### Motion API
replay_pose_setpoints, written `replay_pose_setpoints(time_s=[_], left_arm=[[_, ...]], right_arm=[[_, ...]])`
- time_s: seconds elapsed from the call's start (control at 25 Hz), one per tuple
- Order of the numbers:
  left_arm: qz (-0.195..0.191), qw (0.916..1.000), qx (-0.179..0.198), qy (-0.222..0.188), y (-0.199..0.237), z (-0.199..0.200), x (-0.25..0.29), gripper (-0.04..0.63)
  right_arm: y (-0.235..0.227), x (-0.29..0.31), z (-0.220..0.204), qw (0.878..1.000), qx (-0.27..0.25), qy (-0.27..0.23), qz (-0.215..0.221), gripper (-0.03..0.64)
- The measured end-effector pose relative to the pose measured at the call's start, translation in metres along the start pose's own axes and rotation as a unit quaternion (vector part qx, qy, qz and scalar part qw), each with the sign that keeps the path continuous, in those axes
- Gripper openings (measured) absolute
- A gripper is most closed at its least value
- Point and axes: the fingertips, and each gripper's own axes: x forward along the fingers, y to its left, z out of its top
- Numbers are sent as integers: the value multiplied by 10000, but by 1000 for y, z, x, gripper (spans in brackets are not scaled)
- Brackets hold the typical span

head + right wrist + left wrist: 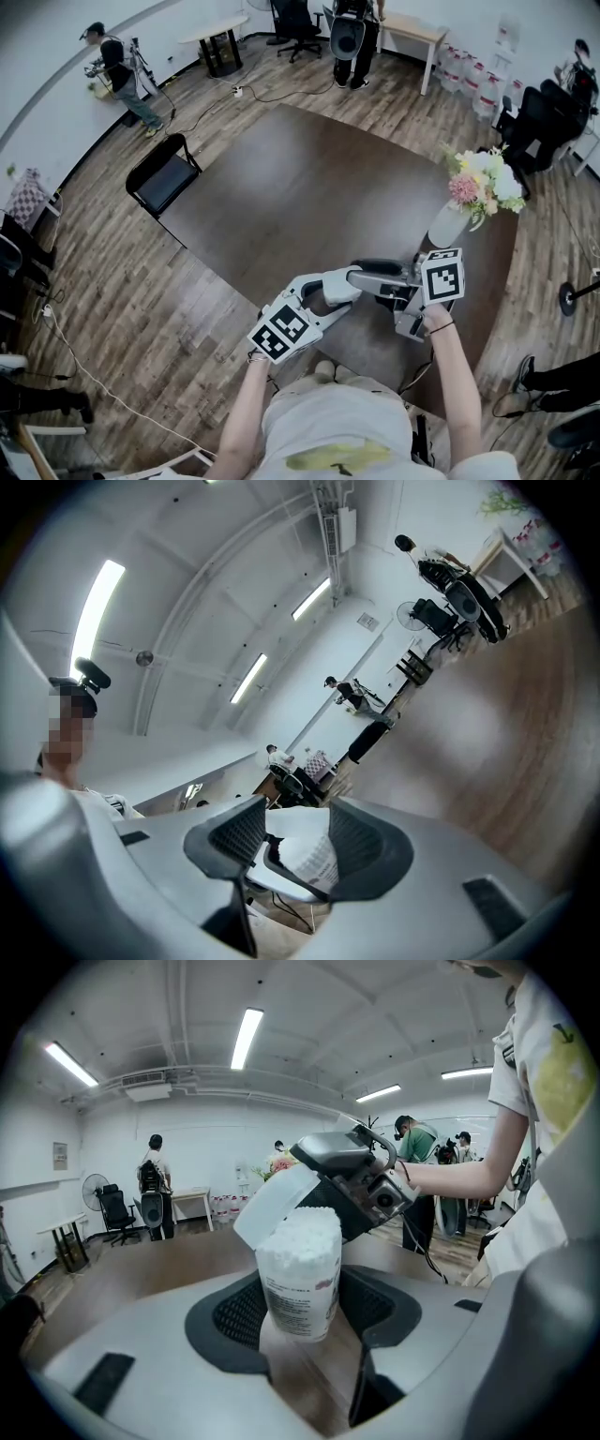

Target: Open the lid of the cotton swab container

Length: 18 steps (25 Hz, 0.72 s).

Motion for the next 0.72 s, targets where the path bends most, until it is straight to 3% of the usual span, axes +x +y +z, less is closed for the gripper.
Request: replay_pose_setpoints(time_s=[0.48, 0.72], left_arm=[[49, 9991, -377, -201, 6, -1, 1, 250], [390, 9967, -665, -251, 22, -4, -7, 250]], right_arm=[[-2, -1, 6, 9989, -439, -101, -162, 224], [-8, -18, 13, 9969, -554, -464, -315, 224]])
